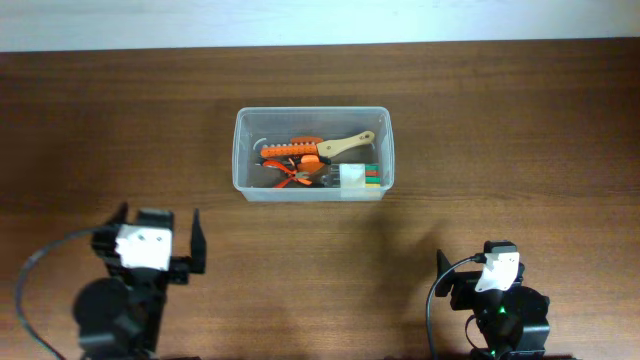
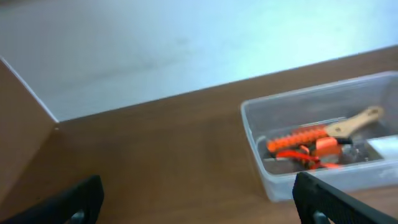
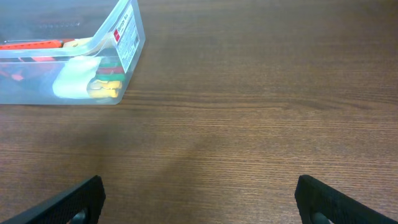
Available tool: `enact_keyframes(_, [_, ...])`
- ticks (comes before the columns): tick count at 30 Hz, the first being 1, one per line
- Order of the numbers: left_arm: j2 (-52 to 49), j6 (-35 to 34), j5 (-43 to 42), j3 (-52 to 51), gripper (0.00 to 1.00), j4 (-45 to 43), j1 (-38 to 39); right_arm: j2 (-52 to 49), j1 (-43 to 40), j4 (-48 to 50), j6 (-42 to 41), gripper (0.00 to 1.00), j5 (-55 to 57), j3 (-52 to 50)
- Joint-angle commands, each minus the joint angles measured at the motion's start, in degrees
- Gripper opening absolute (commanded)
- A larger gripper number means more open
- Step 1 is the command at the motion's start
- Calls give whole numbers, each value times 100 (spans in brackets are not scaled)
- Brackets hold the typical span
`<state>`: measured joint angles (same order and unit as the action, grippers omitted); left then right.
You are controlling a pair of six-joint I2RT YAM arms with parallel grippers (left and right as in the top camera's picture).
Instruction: Pack container
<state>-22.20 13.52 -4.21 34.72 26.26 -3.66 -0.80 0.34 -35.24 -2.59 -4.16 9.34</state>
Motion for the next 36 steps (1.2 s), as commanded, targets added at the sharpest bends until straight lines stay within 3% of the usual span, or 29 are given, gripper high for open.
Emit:
enact_keyframes(1, [562, 66, -120, -859, 99, -262, 164, 59, -37, 13, -4, 98, -13, -35])
enact_keyframes(12, [1788, 66, -122, -2577, 99, -739, 291, 59, -37, 13, -4, 98, -13, -35])
enact_keyframes(36, [2142, 68, -114, -2889, 99, -754, 291, 59, -37, 13, -4, 98, -13, -35])
